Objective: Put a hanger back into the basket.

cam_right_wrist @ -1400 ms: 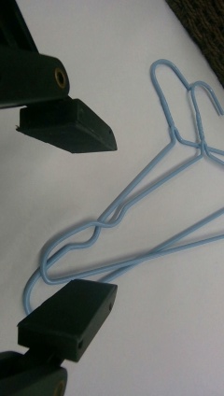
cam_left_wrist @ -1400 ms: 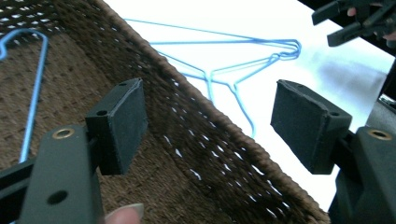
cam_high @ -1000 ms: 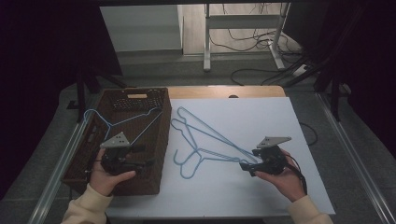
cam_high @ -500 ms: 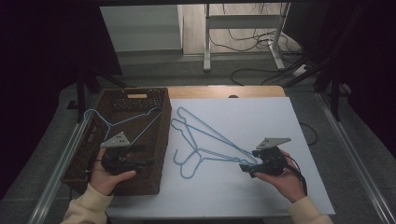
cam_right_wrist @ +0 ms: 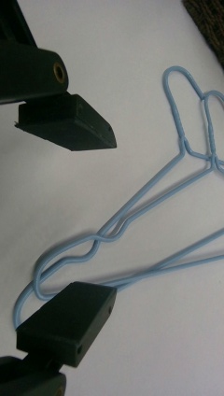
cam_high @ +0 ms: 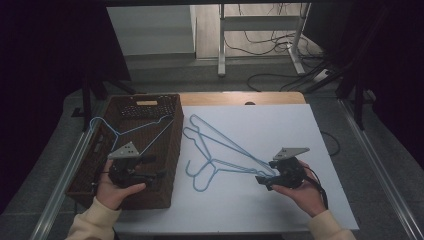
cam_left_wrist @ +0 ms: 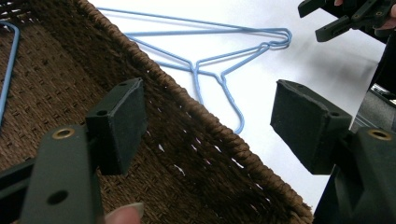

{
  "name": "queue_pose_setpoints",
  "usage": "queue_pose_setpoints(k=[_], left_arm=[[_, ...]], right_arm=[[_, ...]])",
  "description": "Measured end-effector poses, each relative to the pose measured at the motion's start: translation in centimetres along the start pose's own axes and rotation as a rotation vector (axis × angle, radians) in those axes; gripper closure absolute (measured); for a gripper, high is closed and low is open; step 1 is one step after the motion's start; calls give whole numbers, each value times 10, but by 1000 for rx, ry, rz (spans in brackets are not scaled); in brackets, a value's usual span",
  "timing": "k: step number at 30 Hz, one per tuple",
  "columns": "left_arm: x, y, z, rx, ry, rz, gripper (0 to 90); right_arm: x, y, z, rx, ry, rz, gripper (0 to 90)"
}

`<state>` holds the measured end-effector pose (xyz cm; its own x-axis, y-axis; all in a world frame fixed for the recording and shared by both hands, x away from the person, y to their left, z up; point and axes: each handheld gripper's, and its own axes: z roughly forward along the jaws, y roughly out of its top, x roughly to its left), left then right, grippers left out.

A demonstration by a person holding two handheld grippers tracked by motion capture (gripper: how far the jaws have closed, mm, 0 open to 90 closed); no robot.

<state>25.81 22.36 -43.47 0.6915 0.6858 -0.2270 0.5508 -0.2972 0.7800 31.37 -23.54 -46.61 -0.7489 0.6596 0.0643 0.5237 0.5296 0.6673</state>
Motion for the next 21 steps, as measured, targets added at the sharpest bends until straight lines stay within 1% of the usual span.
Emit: queue_pose_setpoints(k=[5,9,15,21], left_arm=[[0,-1,1,4,1,-2,269],[-2,0,-1,-1,1,2,269],[-3,2,0,2,-2,11,270],[-4,2,1,5,-4,15,270]], right_arm=[[1,2,8,21,0,-14,244],[1,5,11,24,-6,-14,251],[3,15,21,25,-22,-28,266],[3,27,35,51,-19,-41,289]])
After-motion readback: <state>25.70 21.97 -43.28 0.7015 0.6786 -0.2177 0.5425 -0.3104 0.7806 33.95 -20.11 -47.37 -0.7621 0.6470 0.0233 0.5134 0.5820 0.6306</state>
